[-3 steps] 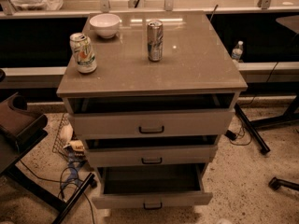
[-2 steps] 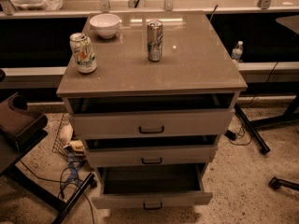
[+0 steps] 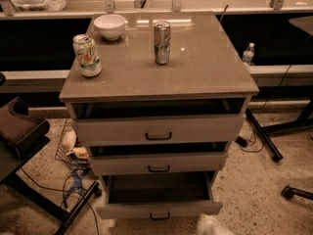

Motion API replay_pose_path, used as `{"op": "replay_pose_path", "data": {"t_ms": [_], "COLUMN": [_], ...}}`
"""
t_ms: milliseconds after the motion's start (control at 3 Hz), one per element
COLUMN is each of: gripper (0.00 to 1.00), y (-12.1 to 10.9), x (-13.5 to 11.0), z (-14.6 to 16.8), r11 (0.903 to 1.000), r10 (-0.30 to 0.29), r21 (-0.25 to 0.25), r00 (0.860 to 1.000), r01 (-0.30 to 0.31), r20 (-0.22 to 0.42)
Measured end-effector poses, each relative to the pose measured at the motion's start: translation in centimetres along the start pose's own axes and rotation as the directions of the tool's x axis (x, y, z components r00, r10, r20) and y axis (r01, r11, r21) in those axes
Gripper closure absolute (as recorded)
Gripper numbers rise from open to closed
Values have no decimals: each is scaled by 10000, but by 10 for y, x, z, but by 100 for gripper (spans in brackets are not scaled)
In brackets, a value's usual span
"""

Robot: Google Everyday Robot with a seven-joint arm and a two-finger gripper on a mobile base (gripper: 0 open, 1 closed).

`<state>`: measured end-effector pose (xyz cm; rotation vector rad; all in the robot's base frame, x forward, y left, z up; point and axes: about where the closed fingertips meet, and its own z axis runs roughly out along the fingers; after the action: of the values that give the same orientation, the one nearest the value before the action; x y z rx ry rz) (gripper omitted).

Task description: Open bottom drawer

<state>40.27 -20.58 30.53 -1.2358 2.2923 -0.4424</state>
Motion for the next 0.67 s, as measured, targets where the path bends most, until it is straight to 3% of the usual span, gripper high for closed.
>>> {"op": "replay_pose_path", "data": {"t_ms": [333, 667], "gripper": [100, 100], "y": [-16, -20], "x": [-98, -159], "z": [14, 32], "r11": [9928, 9805], "r10": [-1195, -1928], "r21": [118, 103], "r00": [9773, 9494], "r01": [1193, 1964], "r20": [1750, 2481]}}
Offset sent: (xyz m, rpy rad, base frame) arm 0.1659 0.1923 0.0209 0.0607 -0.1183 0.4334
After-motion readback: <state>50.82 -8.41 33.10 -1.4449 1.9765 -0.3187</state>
